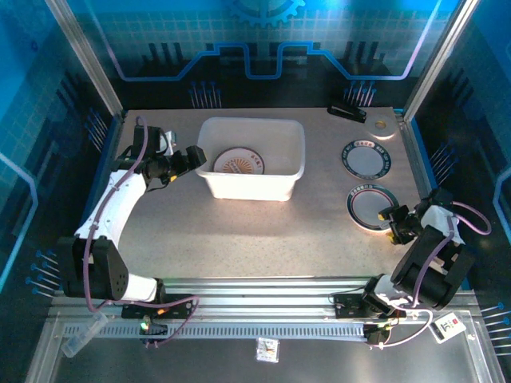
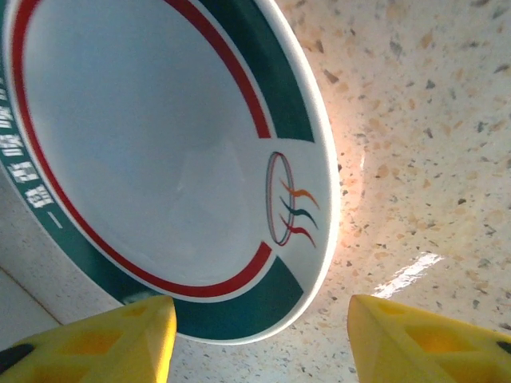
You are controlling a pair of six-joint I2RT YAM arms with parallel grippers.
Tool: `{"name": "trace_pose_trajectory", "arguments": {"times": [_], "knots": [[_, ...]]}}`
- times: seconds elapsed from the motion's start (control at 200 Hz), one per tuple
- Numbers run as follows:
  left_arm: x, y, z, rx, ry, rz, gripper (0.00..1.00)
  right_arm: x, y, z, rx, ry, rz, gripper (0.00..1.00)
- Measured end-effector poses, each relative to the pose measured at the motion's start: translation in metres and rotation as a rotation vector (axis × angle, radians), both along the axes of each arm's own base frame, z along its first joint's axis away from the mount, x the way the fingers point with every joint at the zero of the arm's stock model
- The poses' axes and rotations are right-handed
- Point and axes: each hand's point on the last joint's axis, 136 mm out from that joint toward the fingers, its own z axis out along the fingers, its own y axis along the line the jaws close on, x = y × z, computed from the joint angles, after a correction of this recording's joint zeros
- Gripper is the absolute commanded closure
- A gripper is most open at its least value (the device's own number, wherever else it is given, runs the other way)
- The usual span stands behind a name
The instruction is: Place the plates into the plastic bin on the countertop
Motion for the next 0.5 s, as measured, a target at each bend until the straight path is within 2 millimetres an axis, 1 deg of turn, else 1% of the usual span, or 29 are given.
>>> {"name": "trace_pose_trajectory", "arguments": {"times": [0.095, 0.335, 0.5], "knots": [[0.000, 0.000, 0.000, 0.000, 0.000, 0.000, 0.01, -0.001, 0.001, -0.004, 0.008, 0.012, 0.005, 0.39], [0.000, 0.000, 0.000, -0.007, 0.003, 0.009, 0.01, 0.002, -0.001, -0.006, -0.003, -0.006, 0.006, 0.40], [0.001, 0.000, 0.001, -0.011, 0.003, 0.014, 0.01, 0.003, -0.001, -0.016, 0.004, -0.004, -0.013, 0.42]]}}
